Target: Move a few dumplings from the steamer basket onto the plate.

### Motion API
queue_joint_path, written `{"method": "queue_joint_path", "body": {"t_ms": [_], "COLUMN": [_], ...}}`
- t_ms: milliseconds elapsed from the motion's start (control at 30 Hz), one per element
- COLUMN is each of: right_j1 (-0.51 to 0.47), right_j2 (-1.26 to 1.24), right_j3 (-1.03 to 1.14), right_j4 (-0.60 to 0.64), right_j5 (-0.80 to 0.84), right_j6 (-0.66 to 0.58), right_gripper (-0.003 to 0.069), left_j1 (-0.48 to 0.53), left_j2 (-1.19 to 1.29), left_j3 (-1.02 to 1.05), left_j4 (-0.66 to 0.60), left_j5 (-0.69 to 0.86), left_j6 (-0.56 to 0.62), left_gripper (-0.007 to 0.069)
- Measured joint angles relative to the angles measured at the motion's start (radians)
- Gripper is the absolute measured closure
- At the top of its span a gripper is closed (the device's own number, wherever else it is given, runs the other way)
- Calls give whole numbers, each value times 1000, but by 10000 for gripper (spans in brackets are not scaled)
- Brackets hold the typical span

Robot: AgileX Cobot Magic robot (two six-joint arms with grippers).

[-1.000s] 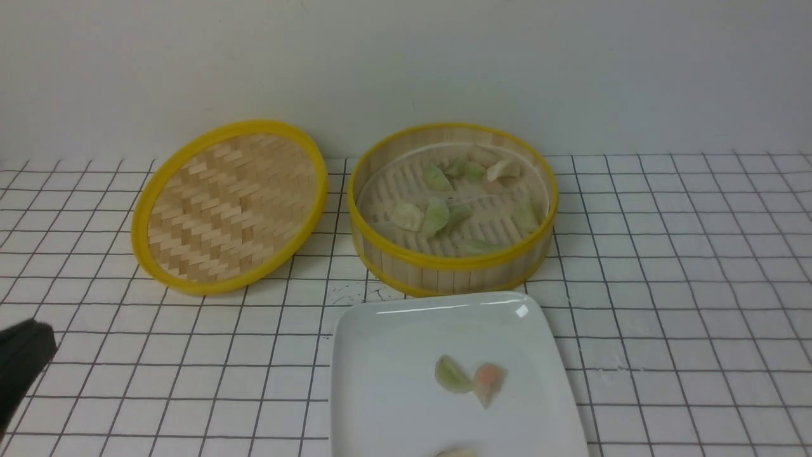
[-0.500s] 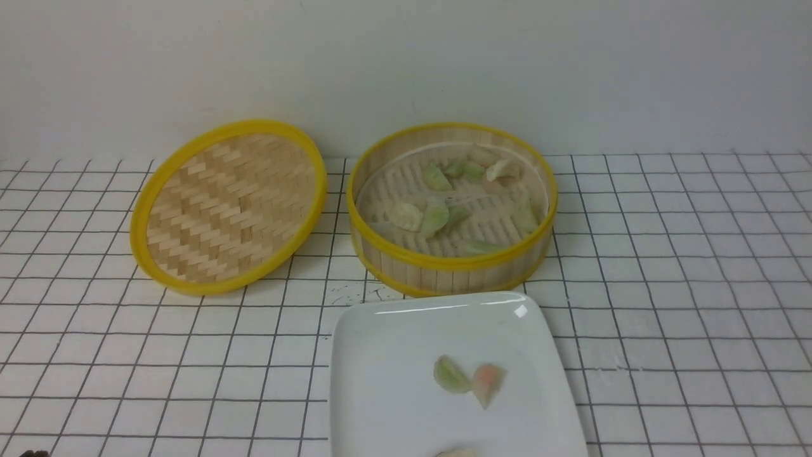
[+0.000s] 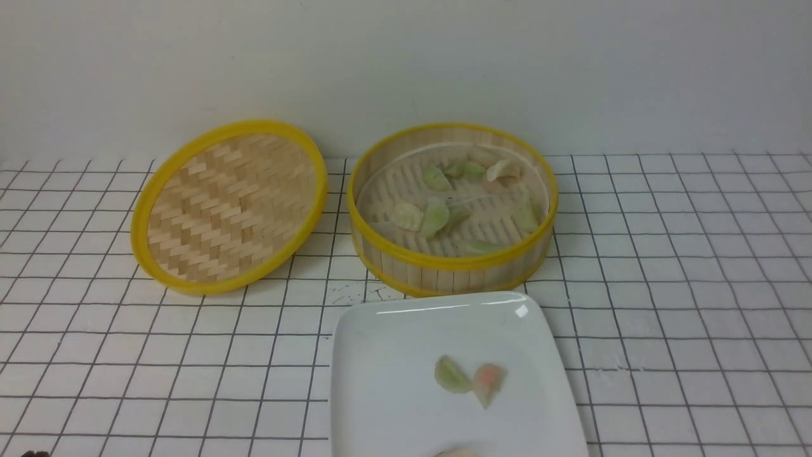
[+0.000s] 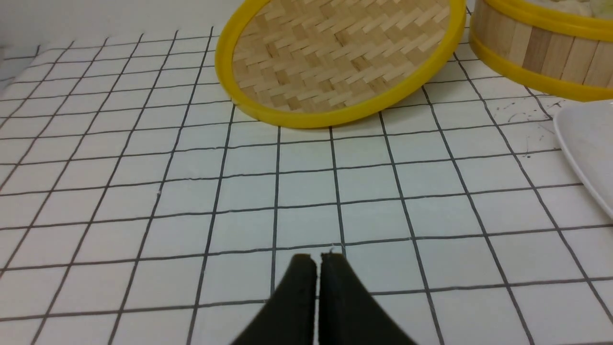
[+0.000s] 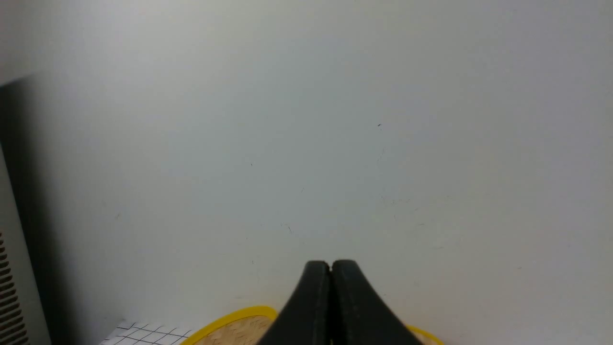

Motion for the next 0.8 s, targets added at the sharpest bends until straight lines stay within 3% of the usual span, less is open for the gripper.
{"method": "queue_joint_path", "body": {"t_ms": [433, 600, 667, 800], "right_j1": [0, 0, 0, 0], "right_j2": [0, 0, 0, 0], "right_j3": [0, 0, 0, 0], "right_j4": [-11, 172, 314, 485], "right_j5": [-1, -1, -1, 0], "right_j6": [4, -87, -215, -397], "right_gripper": [669, 669, 669, 669], "left_j1": [0, 0, 0, 0], "left_j2": [0, 0, 0, 0], "left_j3": [0, 0, 0, 0], "left_j4": [0, 0, 0, 0], "left_j5": [1, 1, 1, 1], "left_j6": [0, 0, 0, 0], "left_gripper": [631, 631, 631, 631]}}
